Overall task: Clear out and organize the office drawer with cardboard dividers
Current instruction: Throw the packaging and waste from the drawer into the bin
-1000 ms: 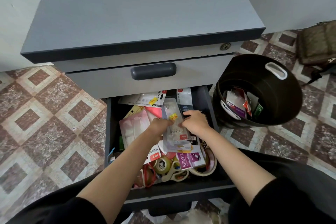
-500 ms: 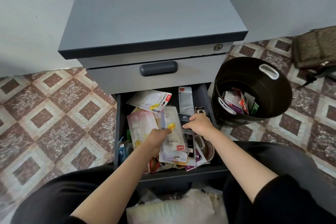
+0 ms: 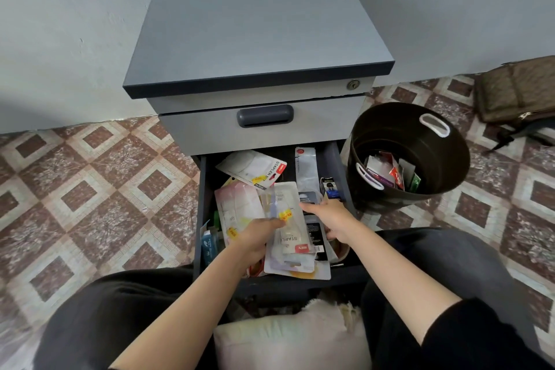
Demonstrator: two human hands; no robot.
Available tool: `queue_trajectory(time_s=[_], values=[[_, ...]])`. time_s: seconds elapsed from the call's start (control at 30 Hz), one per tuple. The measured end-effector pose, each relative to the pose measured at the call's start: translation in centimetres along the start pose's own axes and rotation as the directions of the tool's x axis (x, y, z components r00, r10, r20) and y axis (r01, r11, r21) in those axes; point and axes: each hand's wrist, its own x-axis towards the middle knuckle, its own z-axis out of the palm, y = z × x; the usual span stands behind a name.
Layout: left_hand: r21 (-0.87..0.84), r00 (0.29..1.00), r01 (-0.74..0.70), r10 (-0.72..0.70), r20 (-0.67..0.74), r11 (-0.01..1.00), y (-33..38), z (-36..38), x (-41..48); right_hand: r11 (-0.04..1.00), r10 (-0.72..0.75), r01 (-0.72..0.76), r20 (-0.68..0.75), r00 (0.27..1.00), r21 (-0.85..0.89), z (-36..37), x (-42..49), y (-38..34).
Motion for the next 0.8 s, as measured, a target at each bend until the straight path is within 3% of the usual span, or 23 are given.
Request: queue_trajectory(time_s=[0.3, 0.5, 0.67, 0.8], values=[[0.036, 0.983, -0.134, 0.128, 0.132, 0.99, -1.1, 1.4, -2.2, 0.997, -0.06, 0.063, 0.089, 0.994, -0.041, -0.3, -1.8, 0.9], [-0.04, 0.975, -0.201, 0.204, 0.085, 0.979, -0.4, 2.2, -3.7, 0.989, -0.147, 0.145, 0.088, 0.985, 0.031, -0.6, -3.0, 0.7], [-0.01, 0.961, -0.269, 0.269, 0.06, 0.963, -0.1, 3.0, -4.3, 0.986, -0.169, 0.167, 0.09, 0.982, 0.029, -1.1, -3.8, 0.5], [0.037, 0.931, -0.353, 0.347, 0.116, 0.935, 0.6, 4.1, -4.8, 0.97, -0.236, 0.234, 0.012, 0.972, 0.062, -2.3, -4.6, 0.3]])
